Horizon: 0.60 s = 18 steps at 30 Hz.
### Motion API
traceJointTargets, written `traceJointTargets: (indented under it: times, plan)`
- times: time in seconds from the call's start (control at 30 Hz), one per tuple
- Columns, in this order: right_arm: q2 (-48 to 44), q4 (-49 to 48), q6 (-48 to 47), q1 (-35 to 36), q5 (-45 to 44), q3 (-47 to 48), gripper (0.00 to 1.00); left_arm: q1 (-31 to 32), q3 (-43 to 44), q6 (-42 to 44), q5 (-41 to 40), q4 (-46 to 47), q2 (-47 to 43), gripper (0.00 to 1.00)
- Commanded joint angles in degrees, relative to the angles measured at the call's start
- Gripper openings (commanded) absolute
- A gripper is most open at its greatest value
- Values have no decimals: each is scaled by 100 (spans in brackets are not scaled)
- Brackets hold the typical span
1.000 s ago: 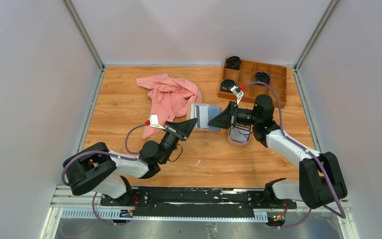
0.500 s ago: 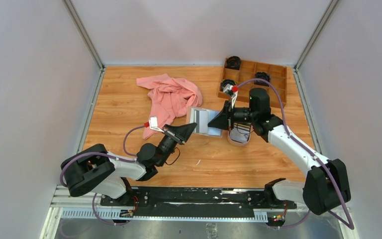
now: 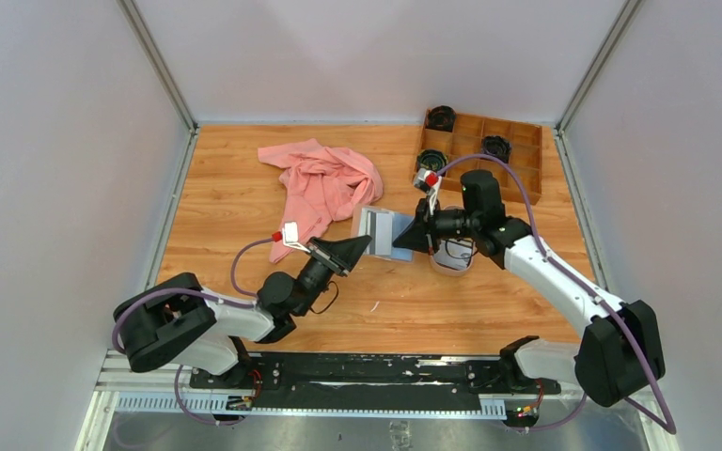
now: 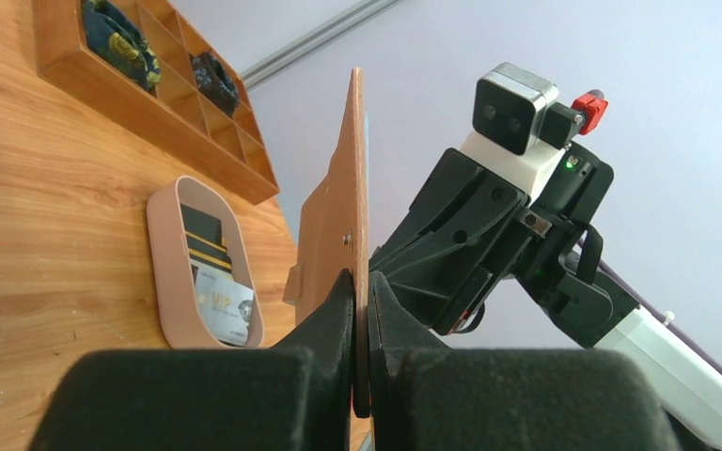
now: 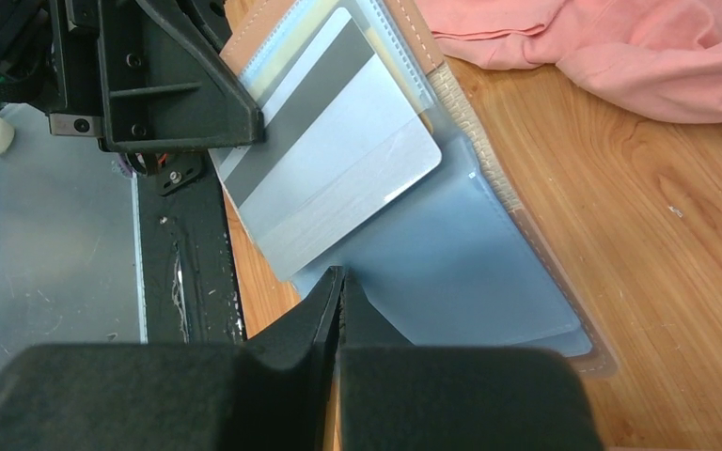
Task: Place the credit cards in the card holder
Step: Insert the credit card into the card holder.
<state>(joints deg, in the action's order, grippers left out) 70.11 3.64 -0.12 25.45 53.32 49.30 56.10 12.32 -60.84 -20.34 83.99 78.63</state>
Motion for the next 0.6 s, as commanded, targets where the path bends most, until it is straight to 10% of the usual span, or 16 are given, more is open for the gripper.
traceJointTargets:
  times: [0.0, 0.57]
  plan:
    - [-138, 213, -265, 81, -152, 158, 1, 59, -88, 74, -10, 358, -169, 0]
    - [-124, 221, -209, 246, -413, 168, 0, 59, 244, -96, 465, 360, 387, 0]
